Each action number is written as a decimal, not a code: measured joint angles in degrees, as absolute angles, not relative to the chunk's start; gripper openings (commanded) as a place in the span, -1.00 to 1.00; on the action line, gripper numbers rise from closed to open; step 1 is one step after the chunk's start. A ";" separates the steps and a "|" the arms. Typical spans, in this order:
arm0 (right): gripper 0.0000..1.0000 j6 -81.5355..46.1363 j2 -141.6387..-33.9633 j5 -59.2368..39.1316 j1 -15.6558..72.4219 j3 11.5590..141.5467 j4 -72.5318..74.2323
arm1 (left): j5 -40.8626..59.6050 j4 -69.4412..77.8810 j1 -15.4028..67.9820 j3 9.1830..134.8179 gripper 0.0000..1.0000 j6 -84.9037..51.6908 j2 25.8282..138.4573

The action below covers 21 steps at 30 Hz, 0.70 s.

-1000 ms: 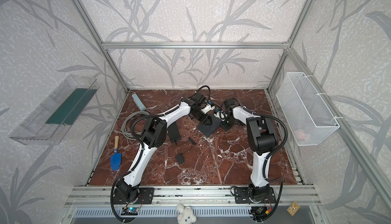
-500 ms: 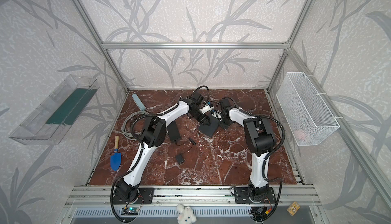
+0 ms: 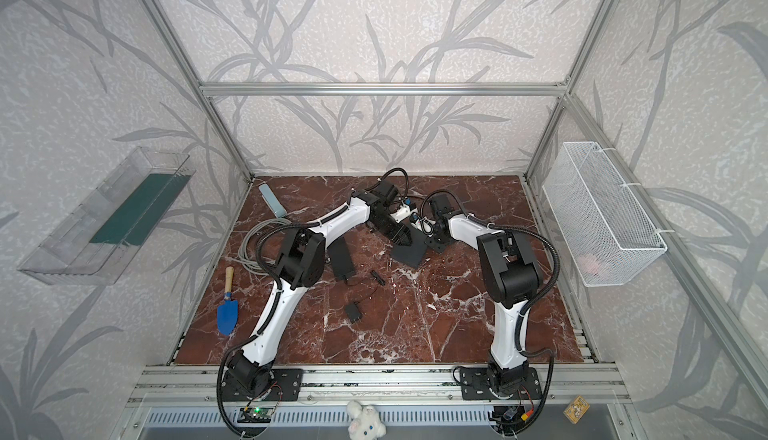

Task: Insert the plug into the switch port

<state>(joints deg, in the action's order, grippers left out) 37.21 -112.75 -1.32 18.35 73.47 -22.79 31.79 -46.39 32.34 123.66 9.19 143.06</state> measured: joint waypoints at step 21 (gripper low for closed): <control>-0.52 38.22 -108.55 -13.50 12.38 73.45 -32.40 | 31.05 -35.00 30.59 120.86 0.35 -3.84 140.90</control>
<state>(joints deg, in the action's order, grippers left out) 38.22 -108.55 -13.50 12.38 73.45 -32.40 31.05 -35.00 30.59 120.86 -3.84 140.90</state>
